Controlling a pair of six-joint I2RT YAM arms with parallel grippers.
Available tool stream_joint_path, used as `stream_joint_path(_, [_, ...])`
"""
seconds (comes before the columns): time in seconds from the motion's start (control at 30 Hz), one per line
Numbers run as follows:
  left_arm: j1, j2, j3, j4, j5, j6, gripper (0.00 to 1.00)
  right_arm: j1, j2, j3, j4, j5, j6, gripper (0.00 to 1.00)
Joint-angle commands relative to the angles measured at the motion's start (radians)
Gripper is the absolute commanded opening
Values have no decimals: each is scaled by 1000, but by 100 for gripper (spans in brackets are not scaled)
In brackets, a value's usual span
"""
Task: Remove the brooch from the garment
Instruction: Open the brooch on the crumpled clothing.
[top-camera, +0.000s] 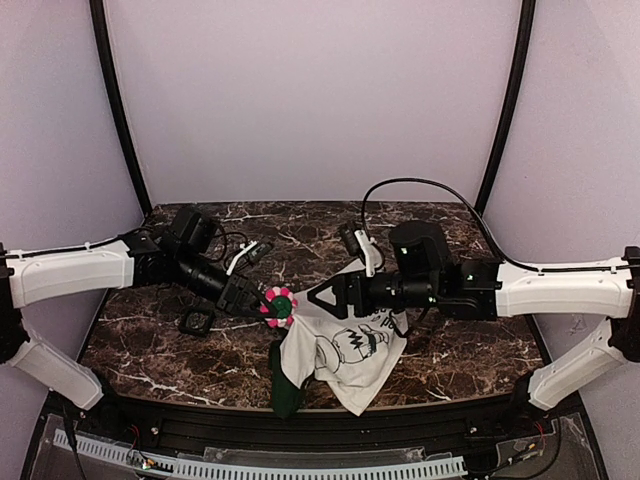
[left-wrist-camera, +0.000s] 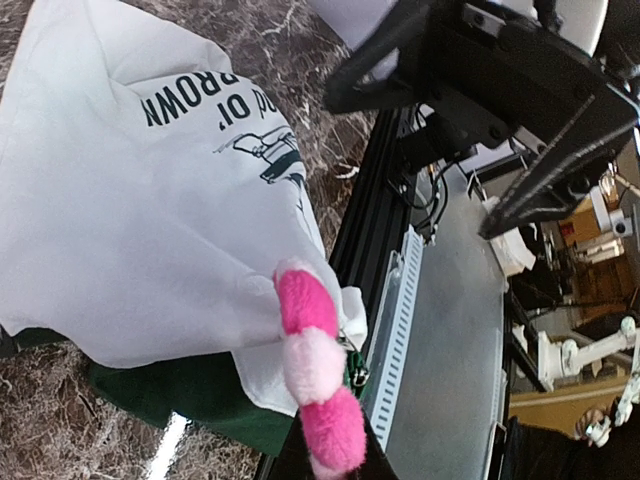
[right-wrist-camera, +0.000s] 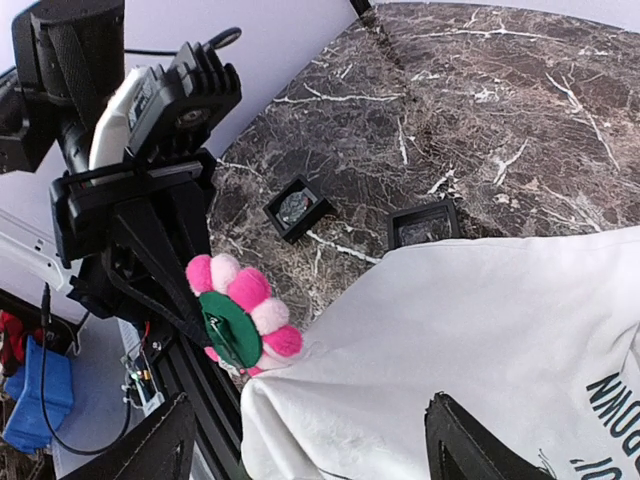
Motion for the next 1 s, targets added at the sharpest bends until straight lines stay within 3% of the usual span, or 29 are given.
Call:
stream_joint_path(0.0, [1,-78,-80,238,-82,-203,1,54,-50,-23,103,92,123,78])
stream_joint_path(0.17, [9,-88,-146,428,-89,-350,1,100,-48,-33,146,117,181,72])
stream_joint_path(0.3, [10,-95,-179,483,-43,-385,1,114,-35,-70,201,153,252,67])
stream_joint_path(0.53, [10,-98,-184,457,14,-367,1,137,13,-112,293,132,326,62])
stream_joint_path(0.7, [10,-90,-185,450,52,-358,1,138,32,-110,293,148,328,57])
stream_joint_path(0.83, [11,-93,-184,443,53,-355,1,138,69,-77,250,148,307,44])
stream_joint_path(0.97, [10,-91,-180,444,57,-356,1,138,89,-73,257,150,305,43])
